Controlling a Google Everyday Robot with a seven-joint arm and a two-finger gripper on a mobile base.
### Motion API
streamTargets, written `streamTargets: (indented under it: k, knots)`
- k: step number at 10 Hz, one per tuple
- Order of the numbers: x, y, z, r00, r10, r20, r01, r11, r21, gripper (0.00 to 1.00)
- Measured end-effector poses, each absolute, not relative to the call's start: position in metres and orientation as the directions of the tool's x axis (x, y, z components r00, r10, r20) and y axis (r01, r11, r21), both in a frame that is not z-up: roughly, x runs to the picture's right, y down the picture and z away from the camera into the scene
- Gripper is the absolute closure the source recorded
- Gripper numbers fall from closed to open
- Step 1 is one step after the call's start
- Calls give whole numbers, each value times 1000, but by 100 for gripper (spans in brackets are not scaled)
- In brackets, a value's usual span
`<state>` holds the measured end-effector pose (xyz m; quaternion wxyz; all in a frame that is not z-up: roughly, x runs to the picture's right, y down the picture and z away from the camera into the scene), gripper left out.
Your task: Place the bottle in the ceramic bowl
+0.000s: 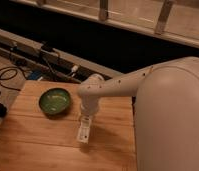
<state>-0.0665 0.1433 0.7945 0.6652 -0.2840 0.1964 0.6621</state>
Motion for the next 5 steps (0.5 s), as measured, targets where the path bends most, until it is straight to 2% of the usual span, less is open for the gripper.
streamTargets:
  k: [5]
  knots:
    - [-150, 66, 801, 226, 789, -571, -965, 104, -239, 100]
